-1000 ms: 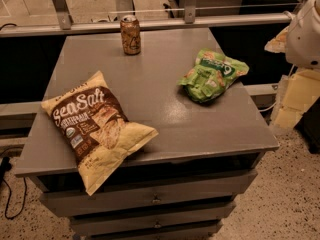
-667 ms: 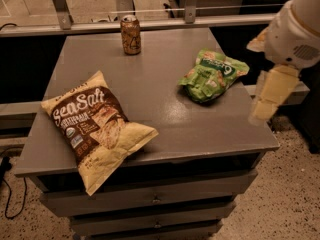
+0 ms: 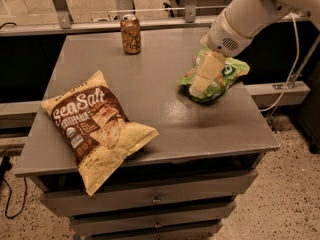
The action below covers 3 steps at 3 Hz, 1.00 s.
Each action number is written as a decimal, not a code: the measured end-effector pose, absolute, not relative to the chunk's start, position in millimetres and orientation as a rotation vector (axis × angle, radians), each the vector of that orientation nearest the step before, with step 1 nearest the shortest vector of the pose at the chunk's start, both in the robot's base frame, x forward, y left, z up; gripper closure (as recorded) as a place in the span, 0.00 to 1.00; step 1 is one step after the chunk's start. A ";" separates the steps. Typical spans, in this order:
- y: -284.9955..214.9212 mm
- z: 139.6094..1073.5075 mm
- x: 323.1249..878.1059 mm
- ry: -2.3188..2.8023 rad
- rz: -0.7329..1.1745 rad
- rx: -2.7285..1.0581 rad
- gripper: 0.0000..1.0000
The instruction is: Pick orange can
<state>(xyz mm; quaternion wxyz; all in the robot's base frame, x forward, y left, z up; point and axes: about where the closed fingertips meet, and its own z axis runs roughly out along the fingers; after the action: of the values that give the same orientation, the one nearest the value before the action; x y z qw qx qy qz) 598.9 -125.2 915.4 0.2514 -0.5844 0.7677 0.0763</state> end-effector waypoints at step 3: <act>-73.6 915.7 689.4 1.978 0.340 -1.364 0.00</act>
Offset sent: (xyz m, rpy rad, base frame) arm 0.0526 0.0288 -0.0003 0.1001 -0.0296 -0.0421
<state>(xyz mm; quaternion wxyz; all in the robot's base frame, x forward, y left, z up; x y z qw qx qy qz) 689.4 -73.6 915.7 0.3499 -0.5266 0.7636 0.1313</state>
